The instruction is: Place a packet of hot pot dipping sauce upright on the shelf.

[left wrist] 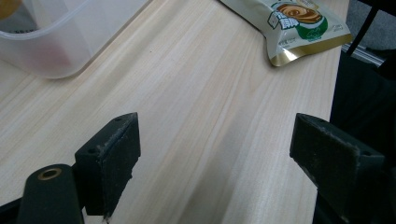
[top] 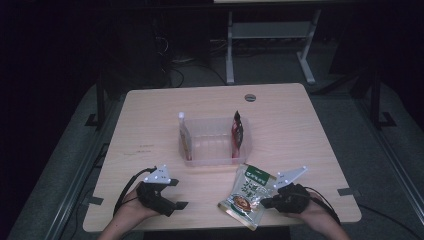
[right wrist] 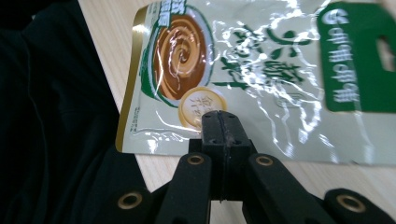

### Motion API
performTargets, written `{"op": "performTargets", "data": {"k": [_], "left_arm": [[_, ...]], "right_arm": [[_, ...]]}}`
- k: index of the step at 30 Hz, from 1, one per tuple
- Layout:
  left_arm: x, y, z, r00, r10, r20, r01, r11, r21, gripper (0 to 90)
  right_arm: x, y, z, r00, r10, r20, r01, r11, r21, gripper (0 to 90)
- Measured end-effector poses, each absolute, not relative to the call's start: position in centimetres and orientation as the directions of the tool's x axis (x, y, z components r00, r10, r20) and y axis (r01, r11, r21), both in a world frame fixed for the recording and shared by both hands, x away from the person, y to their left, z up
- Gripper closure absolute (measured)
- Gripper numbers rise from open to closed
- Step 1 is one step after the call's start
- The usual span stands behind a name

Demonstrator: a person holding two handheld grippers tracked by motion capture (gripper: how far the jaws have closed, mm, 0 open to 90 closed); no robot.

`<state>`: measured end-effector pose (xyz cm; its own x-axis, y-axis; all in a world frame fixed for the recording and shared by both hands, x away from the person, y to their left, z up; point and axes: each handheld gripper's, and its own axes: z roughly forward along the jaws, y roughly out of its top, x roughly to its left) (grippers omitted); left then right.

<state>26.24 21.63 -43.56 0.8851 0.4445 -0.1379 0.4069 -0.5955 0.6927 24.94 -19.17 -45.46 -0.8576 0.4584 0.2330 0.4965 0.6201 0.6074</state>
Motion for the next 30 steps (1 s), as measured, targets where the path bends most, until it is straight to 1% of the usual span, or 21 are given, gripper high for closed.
{"op": "performTargets", "data": {"k": [3, 18, 30], "left_arm": [[26.3, 21.5, -43.7, 0.887, 0.441, -0.137, 0.405, -0.603, 0.687, 15.8], [26.3, 21.3, -43.7, 0.893, 0.432, -0.124, 0.392, -0.613, 0.686, 15.8], [26.3, 21.4, -43.8, 0.894, 0.431, -0.126, 0.394, -0.616, 0.682, 15.8]], "right_arm": [[25.2, -18.2, -45.8, -0.867, 0.443, 0.227, 0.486, 0.652, 0.582, 89.8], [25.5, -15.0, -46.1, -0.896, 0.379, 0.231, 0.440, 0.681, 0.585, 89.9], [26.1, -10.9, -46.1, -0.937, 0.302, 0.173, 0.344, 0.723, 0.599, 89.9]]}}
